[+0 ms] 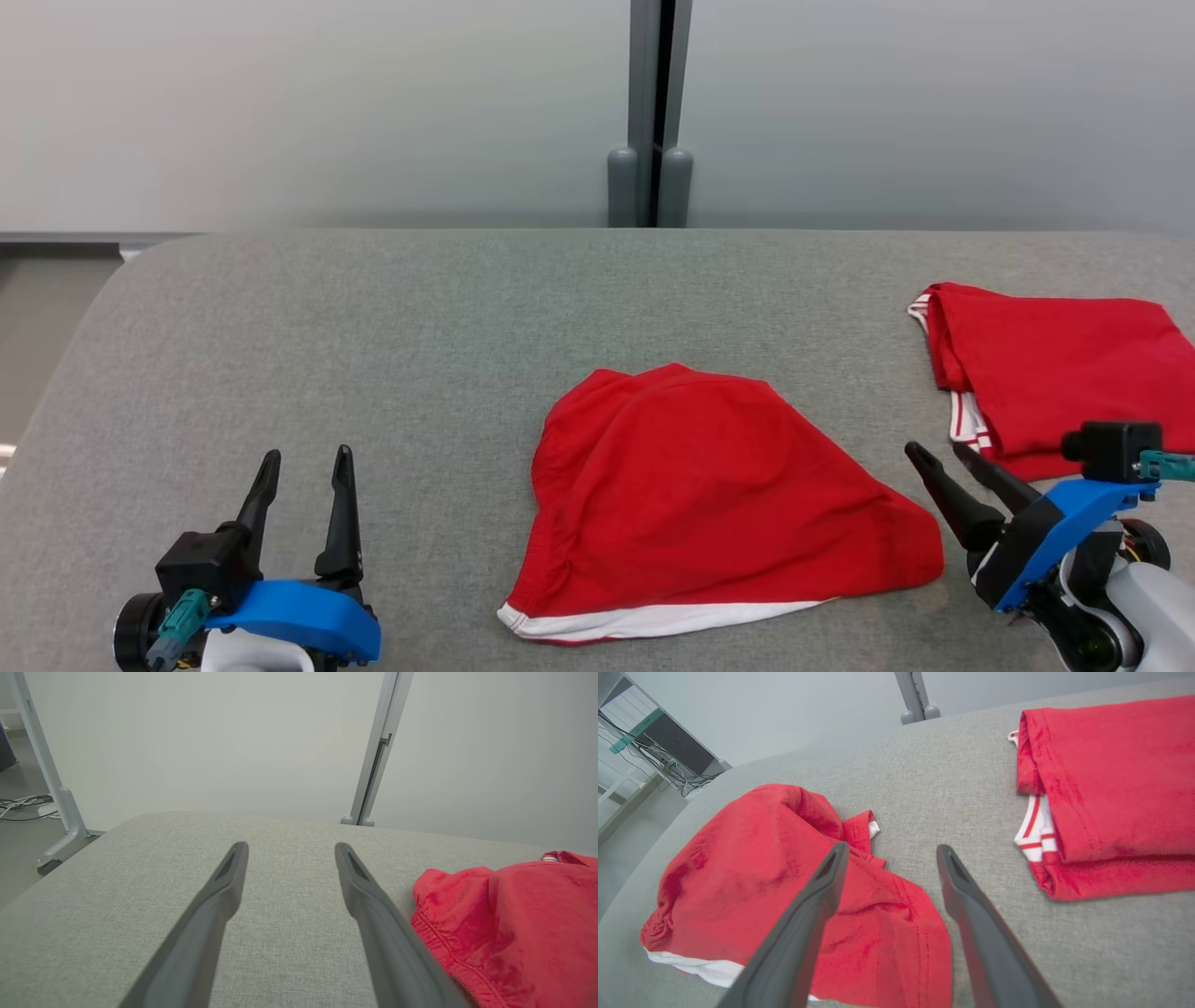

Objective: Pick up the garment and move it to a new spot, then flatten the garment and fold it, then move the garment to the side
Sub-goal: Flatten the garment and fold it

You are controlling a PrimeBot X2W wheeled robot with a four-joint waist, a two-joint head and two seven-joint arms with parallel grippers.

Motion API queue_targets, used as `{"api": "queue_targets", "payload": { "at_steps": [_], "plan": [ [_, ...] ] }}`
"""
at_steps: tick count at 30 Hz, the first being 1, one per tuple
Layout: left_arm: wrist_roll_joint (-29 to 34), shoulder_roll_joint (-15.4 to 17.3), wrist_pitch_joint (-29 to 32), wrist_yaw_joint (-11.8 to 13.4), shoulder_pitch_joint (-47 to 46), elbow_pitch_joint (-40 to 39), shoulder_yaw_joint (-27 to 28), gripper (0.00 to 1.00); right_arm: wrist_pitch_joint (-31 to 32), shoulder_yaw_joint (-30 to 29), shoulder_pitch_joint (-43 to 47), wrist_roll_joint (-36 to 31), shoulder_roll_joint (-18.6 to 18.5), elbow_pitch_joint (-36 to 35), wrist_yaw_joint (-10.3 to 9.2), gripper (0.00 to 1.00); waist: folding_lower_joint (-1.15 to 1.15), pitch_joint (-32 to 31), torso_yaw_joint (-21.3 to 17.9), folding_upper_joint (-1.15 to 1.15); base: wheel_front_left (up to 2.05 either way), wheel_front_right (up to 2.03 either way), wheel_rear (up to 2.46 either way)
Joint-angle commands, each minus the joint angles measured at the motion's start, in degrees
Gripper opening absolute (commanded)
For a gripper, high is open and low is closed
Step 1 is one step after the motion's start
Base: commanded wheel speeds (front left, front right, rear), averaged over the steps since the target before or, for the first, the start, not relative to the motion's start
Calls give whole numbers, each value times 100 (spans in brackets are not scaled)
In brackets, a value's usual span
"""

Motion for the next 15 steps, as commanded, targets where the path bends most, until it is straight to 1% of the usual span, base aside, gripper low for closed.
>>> {"api": "queue_targets", "payload": {
  "at_steps": [1, 5, 7, 10, 12, 15],
  "plan": [
    [-8, 14, -22, -12, 21, -2, 9, 100, -171, -23, -48, -93, 60, -22, 1, 100, 0, -73, -73, 0, 0, 0, 0],
    [7, 24, -24, -23, 78, -30, 31, 100, -825, -63, -14, -419, 199, -85, 1, 100, 0, -194, -191, 0, 0, 0, 0],
    [23, 18, -25, -25, 111, -79, 50, 100, -1047, -94, 39, -604, 288, -143, 1, 100, 0, -239, -244, 0, 0, 0, 0],
    [53, -16, -25, -37, 165, -162, 86, 100, -1230, -319, 157, -938, 433, -230, 1, 100, 0, -270, -305, 0, 0, 0, 0],
    [69, -44, -26, -37, 204, -219, 118, 100, -1264, -649, 273, -1192, 579, -392, 1, 100, 0, -276, -340, 0, 0, 0, 0],
    [130, -117, -26, -91, 247, -365, 181, 100, -1269, -1524, 649, -1906, 852, -846, 1, 100, 0, -275, -386, 0, 0, 0, 0]
  ]
}}
